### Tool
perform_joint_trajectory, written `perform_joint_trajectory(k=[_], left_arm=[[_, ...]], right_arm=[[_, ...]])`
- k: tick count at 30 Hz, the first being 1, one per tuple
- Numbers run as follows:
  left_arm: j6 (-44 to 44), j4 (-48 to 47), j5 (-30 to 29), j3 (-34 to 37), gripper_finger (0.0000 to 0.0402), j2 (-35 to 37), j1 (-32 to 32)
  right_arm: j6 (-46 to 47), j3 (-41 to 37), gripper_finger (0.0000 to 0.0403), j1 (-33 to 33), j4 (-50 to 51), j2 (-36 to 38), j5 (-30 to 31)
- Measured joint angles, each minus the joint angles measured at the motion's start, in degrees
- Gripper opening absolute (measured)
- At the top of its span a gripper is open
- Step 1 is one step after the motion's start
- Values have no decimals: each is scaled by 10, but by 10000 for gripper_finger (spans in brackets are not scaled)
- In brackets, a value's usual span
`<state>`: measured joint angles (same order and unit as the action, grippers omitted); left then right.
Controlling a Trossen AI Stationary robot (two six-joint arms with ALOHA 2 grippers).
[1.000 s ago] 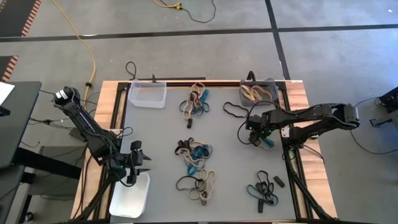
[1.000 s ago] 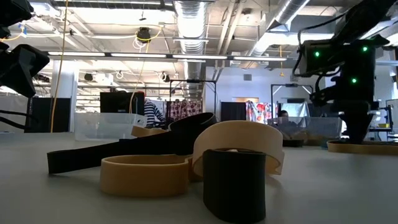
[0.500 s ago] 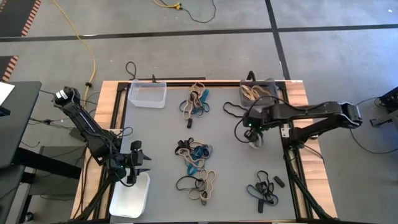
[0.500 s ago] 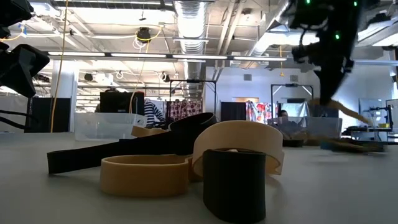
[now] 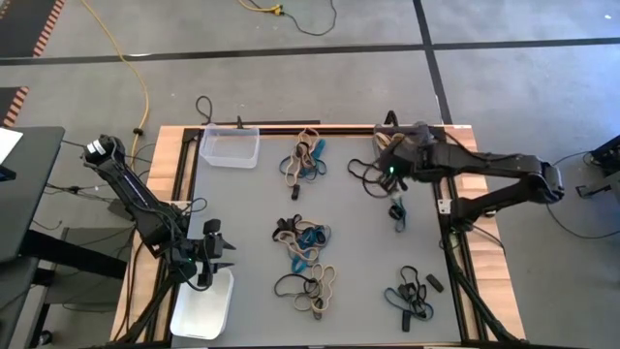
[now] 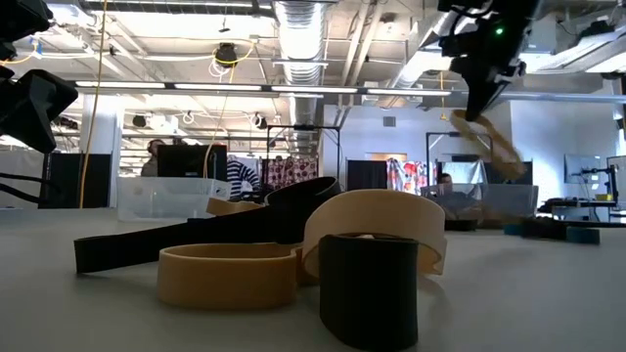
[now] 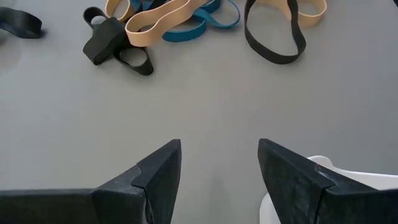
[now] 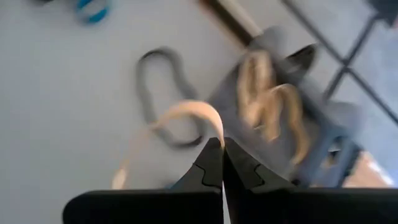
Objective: Sort rubber bands into baskets
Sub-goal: Put the white rubber band into the black transparent bin
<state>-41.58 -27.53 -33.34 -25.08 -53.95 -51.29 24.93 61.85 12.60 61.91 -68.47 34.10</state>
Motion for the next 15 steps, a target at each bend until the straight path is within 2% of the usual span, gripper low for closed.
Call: perform_joint_trajectory(k=[5,15], left_arm=[[0,0,0,0,206,0,0],[0,0,0,0,206,0,0]], right_arm=[[-58,5,24,84,-37,0,37],[-188,5,25,282,-152,-1,35]])
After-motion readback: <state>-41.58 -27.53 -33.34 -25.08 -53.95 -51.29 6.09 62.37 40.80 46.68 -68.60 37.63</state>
